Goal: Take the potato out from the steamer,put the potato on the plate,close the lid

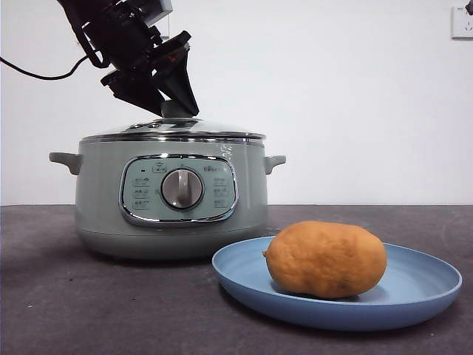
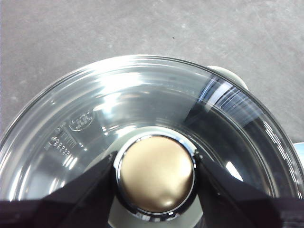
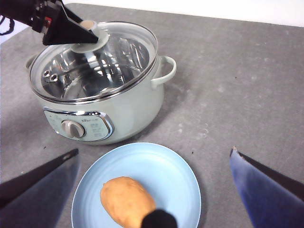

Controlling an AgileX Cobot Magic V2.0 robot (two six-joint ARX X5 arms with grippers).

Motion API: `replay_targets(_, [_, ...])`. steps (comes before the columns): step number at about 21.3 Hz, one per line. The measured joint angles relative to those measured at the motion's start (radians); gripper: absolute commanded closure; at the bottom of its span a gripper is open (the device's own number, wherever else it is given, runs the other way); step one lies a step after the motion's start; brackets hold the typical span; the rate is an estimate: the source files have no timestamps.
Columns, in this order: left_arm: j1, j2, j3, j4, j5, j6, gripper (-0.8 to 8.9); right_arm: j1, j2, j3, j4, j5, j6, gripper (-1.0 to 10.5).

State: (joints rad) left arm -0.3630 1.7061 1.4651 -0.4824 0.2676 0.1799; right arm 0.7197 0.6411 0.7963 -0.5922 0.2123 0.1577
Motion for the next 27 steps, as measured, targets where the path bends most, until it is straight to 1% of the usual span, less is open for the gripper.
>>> replay_targets(3, [0.000,0.000,0.001,-0.004,-0.002,0.000,8.08,0.000,0.000,0.000,0.000,0.000,0.000,3.5])
replay_targets(4, [0.000,0.000,0.001,-0.005,-0.002,0.000,7.28,0.000,0.000,0.000,0.000,0.000,0.000,3.5])
replay_targets(5, [0.000,0.000,0.001,-0.006,-0.003,0.000,5.79,0.000,0.000,0.000,0.000,0.000,0.000,3.5])
replay_targets(6, [0.000,0.000,0.002,-0.006,-0.003,0.000,3.60,0.000,0.000,0.000,0.000,0.000,0.000,3.5])
replay_targets(7, [0.000,0.000,0.002,-0.007,-0.003,0.000,2.44,0.000,0.000,0.000,0.000,0.000,0.000,3.5])
replay_targets(8, [0.000,0.000,0.002,-0.008,-0.003,0.000,2.19,0.000,0.000,0.000,0.000,0.000,0.000,3.5])
replay_targets(10, [0.000,-0.006,0.002,-0.027,-0.026,0.003,2.19,0.000,0.000,0.000,0.000,0.000,0.000,3.5])
replay_targets(15, [0.003,-0.026,0.002,-0.050,-0.033,0.003,2.19,0.000,0.001,0.000,-0.001,0.000,0.000,3.5])
replay_targets(20, [0.003,-0.156,0.002,-0.087,-0.033,0.003,2.20,0.000,0.001,0.000,-0.004,0.000,0.000,3.5])
replay_targets(25, [0.003,-0.354,0.002,-0.306,-0.020,0.003,2.21,0.000,0.001,0.000,-0.066,-0.008,0.002,3.5])
replay_targets(26, [0.003,-0.392,0.002,-0.358,-0.006,0.002,2.21,0.000,0.001,0.000,-0.081,-0.029,0.003,3.5])
replay_targets(27, [0.003,-0.431,0.002,-0.414,0.017,0.002,2.49,0.000,0.001,0.000,-0.094,-0.059,0.005,3.6])
